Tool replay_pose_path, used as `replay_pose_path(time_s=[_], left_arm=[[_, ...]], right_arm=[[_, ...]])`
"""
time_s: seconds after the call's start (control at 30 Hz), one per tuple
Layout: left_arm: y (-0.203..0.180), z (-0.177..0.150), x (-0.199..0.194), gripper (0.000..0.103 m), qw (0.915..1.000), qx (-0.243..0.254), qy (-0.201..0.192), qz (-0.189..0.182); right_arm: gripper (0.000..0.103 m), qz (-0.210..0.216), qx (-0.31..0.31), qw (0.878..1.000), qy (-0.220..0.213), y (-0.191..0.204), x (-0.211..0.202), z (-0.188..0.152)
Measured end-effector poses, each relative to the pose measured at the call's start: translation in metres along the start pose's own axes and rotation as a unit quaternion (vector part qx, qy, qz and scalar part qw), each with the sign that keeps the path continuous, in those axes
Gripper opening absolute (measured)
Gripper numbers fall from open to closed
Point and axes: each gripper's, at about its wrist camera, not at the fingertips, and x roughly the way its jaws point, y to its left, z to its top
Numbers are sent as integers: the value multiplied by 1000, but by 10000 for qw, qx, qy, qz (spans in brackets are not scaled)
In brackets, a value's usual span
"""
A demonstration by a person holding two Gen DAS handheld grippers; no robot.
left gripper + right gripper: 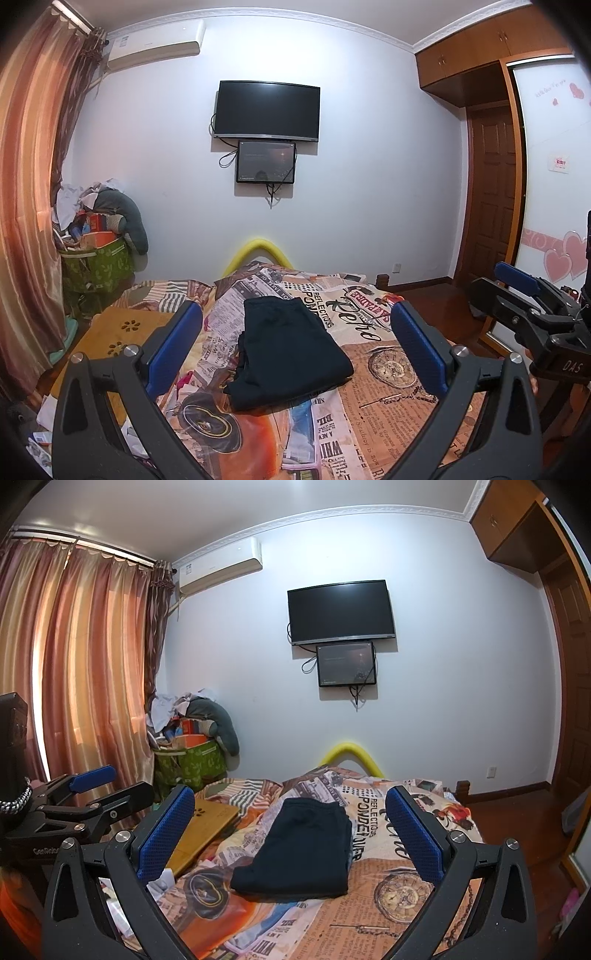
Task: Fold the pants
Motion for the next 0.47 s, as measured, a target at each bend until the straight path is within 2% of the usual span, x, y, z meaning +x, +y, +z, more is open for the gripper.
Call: replay_pose_path(time_s=[0.47], left_arm=[[0, 0, 1, 103, 10000, -10, 35, -72]], right_arm=[[103, 2, 7, 10000, 12, 1, 0, 0]])
